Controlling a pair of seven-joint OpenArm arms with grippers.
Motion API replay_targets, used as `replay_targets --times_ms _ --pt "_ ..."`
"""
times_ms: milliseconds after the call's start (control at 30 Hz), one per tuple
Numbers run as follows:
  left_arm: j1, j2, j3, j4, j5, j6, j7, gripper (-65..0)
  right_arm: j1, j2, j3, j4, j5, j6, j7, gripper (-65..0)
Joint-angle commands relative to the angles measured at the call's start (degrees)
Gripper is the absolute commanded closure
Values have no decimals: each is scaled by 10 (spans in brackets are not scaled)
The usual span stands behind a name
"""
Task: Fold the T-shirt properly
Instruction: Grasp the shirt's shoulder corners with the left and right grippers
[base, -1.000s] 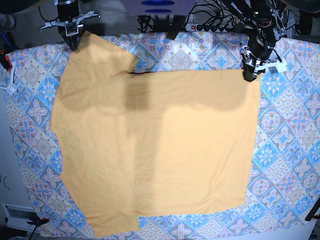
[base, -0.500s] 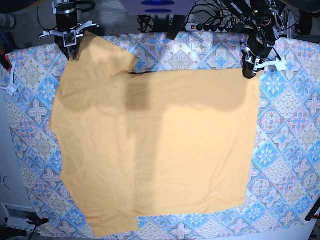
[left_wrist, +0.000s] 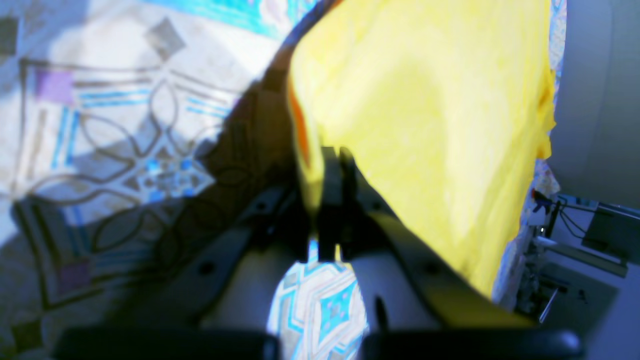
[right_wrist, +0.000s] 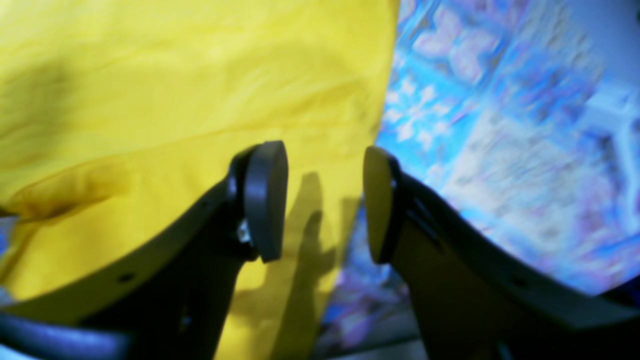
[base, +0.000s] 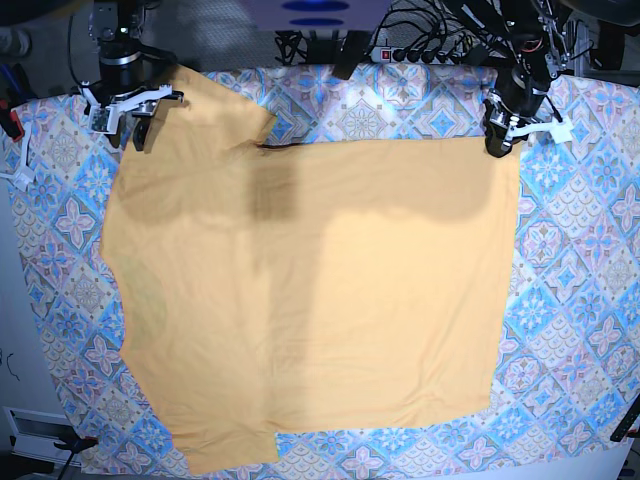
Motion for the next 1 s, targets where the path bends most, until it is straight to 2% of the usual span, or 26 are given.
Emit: replay_targets --times_ms 0,133,200,400,667,967 --pt "1 -5 -1 7 4 0 1 0 -4 9 0 11 19 3 7 -251" --pt "0 -5 -1 7 4 0 1 0 -4 15 3 6 78 3 -27 -252" --pt "0 -5 -1 7 4 0 1 0 -3 15 3 5 78 3 -35 -254" --pt "-2 -6 -1 7 4 0 1 0 2 15 4 -37 79 3 -35 -326" --pt "-2 -14 10 7 4 0 -3 0 -1 15 -3 -68 79 4 -35 -325" --pt "-3 -14 10 7 4 0 -2 0 0 15 -63 -87 79 4 -32 -325"
